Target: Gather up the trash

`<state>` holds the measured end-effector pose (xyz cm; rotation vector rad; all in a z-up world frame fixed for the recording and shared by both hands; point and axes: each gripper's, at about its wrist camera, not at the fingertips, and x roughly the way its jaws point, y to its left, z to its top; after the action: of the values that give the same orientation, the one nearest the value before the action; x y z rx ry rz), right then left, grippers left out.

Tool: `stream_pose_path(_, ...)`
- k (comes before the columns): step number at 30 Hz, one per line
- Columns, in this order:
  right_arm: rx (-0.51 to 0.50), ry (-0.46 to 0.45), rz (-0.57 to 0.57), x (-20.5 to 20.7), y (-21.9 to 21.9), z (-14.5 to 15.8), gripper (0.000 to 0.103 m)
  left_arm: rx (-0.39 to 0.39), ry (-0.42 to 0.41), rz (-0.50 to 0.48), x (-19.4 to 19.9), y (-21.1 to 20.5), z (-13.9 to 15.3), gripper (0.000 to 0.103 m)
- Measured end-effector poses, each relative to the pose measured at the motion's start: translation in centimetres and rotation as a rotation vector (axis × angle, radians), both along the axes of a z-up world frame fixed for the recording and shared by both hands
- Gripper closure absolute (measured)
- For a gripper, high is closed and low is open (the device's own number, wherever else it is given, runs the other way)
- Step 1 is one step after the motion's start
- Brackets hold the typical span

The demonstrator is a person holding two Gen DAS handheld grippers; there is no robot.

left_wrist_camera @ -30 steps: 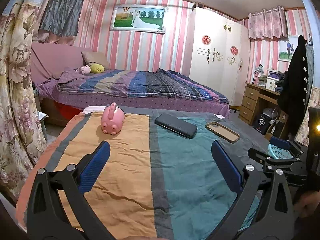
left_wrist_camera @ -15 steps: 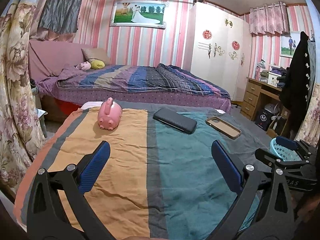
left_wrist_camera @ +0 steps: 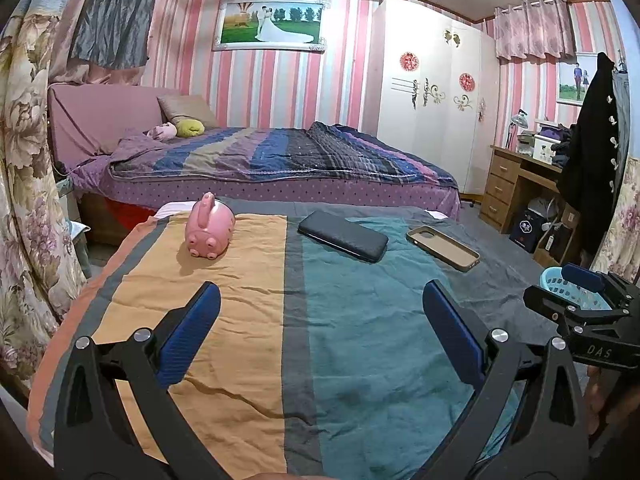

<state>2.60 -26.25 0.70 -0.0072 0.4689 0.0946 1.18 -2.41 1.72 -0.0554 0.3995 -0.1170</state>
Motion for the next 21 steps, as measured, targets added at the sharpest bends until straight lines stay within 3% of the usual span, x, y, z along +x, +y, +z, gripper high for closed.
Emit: stream_pose_path(21, -0.005, -0.003, -0.025, 0.23, -0.31, -0.01, 0.01, 0.0, 0.007, 0.002, 0.08, 0.26, -0.05, 0.005)
